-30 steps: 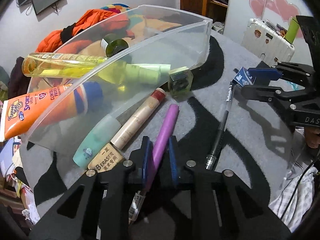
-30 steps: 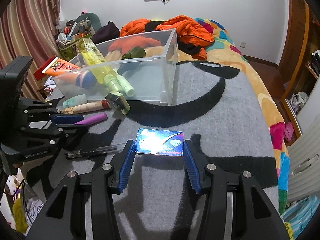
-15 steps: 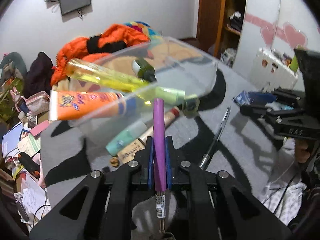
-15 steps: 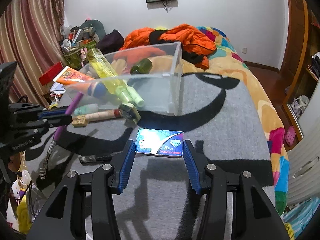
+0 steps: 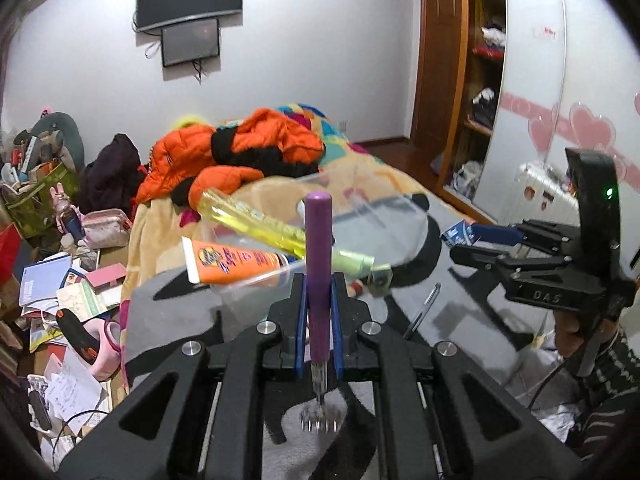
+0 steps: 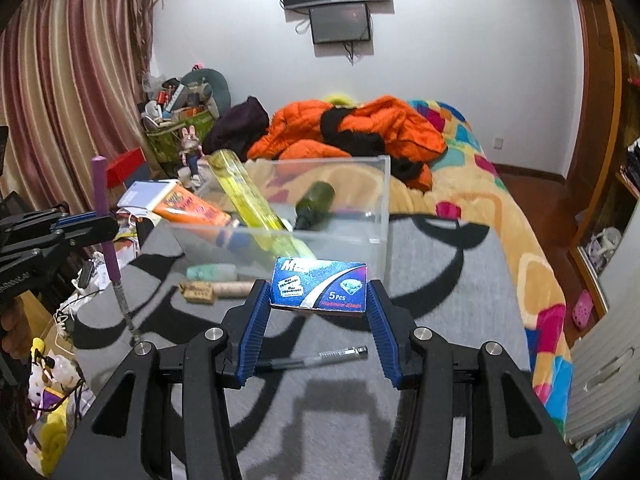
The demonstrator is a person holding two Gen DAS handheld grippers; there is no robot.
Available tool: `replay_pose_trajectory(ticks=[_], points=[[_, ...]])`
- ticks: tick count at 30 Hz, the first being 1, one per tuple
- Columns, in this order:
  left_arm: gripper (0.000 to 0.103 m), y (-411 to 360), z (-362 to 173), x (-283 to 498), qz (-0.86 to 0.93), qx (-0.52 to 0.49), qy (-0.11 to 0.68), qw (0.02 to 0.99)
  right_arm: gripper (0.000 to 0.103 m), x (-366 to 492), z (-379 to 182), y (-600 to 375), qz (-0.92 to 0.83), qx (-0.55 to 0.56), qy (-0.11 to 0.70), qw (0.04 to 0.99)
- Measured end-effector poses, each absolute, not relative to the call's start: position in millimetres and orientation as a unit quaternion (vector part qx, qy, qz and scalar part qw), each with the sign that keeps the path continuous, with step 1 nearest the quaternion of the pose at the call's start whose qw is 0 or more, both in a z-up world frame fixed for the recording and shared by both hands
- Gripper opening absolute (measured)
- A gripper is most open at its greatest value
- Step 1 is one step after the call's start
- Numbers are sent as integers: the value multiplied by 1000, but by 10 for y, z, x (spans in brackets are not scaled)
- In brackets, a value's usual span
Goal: Organize objects
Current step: 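Lift the purple-handled tool with the left tool while the right lifts the Max box, then lower both held items into the clear box and open both tools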
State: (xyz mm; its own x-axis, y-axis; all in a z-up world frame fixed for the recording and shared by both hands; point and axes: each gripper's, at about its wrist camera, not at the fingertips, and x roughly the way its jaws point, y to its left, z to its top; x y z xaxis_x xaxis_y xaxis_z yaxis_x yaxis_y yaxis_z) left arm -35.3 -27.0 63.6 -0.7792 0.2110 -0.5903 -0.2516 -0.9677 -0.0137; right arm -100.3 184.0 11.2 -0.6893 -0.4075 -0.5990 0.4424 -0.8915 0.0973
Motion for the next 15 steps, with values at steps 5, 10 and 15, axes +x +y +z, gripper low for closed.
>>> replay_pose_trajectory(ticks=[5, 10, 15], points=[[10, -332, 811, -323, 951, -286, 11, 115, 45, -999, 221, 1814, -922, 305, 26, 235], [10, -348, 976, -369, 959, -262, 5, 111, 45, -1032, 298, 1801, -926, 294, 30, 234], [10, -354, 1103, -508, 959, -258, -6, 116, 45, -1102, 379, 1805, -929, 282, 26, 236]])
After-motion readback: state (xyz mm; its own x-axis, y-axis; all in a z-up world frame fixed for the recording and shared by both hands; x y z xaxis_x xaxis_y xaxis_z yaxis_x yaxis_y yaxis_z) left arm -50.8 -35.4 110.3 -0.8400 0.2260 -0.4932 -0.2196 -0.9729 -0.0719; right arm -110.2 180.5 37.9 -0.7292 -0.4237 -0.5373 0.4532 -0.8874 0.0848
